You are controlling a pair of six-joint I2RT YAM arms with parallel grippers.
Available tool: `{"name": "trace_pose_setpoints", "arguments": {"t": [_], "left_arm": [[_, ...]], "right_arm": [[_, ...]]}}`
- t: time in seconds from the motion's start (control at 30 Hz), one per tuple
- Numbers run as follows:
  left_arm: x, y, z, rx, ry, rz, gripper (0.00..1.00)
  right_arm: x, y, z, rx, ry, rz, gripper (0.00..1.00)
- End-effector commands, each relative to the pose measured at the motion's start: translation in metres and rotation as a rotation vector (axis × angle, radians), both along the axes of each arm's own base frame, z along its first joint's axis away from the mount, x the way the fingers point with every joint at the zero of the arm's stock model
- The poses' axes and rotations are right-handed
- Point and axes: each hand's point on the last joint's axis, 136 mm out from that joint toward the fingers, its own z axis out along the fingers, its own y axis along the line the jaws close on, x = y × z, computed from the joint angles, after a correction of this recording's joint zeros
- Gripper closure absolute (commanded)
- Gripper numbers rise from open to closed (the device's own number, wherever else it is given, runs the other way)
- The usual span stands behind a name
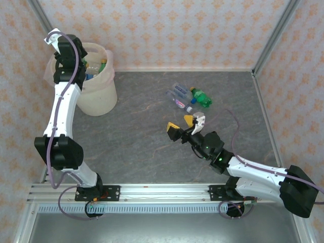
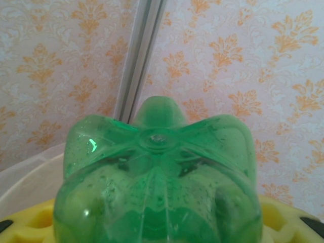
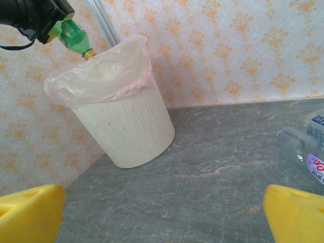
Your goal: Put the plastic bottles in the bin
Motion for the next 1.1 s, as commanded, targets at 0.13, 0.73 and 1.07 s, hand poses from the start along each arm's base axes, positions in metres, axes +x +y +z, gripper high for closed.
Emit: {"name": "trace_pose_setpoints", "arguments": {"t": [0.13,0.73,1.07], "left_arm": [[0.02,0.005,-0.016,-0.031,0.043,-0.005,0.49],[0.024,-0.01,-0.014,-0.114,0.032,-0.074,0.01],[0.009,-0.037,-0.008,-0.143,-0.005,-0.131,0.01]], "right_arm": [[0.004,-0.008,0.004,0.023,-0.011,-0.036,0.0],[0.002,-0.008,0.005,0.032,-0.01,-0.029,0.0],[0.005,-0.017,0.007,0.028,-0.02,-0.077,0.0]]}}
